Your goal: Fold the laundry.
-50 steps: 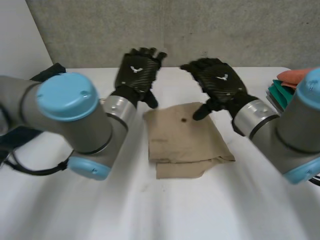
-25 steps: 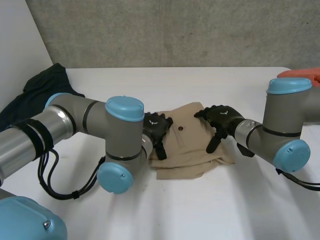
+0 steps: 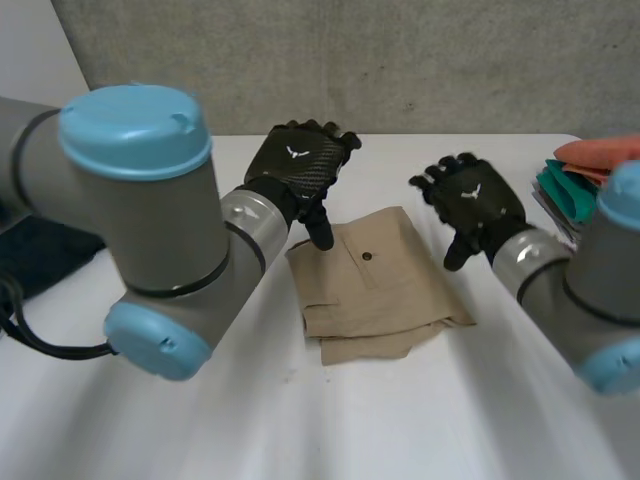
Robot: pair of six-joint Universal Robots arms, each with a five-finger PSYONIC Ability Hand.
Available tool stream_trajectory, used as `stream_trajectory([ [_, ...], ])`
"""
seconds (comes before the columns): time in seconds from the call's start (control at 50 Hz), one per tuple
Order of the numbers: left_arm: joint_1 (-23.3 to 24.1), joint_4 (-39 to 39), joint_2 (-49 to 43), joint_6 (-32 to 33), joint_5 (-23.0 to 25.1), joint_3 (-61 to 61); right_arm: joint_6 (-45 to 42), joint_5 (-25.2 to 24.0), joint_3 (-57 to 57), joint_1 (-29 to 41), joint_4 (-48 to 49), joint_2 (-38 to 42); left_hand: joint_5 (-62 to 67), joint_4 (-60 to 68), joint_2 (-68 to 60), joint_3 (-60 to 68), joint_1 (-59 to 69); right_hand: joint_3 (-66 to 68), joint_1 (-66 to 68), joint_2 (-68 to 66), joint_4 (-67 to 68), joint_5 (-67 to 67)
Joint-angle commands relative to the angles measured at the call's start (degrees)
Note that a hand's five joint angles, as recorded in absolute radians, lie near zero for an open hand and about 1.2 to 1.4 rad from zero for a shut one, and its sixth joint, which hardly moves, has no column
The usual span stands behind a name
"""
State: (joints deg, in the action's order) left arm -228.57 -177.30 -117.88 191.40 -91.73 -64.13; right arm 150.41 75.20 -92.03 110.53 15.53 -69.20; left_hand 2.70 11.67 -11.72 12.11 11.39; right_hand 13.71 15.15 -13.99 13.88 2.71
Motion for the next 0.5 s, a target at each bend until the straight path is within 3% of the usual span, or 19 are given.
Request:
stream_trajectory([
  [0.02, -0.21, -4.19, 6.0, -1.82, 5.42, -10.13, -3.01, -8.66, -13.35, -0.13, 5.38, -1.29, -1.98, -0.95, 1.0, -1.39, -0.67, -0.94, -2.37, 1.22, -1.11, 0.07],
  [0.28, -0.47, -4.54, 6.0, -2.88, 5.77, -12.15, -13.73, -9.72, -11.08, -0.14, 11.97, 11.7, -1.98, -0.95, 1.0, -1.39, -0.67, -0.94, -2.37, 1.22, -1.11, 0.06],
  [0.5, -0.56, -5.07, 6.26, -2.88, 5.77, -11.89, -11.81, -8.93, -6.59, 0.74, 16.2, 14.18, -1.98, -0.95, 1.0, -1.39, -0.67, 4.28, 2.84, -4.0, 4.11, 5.28],
])
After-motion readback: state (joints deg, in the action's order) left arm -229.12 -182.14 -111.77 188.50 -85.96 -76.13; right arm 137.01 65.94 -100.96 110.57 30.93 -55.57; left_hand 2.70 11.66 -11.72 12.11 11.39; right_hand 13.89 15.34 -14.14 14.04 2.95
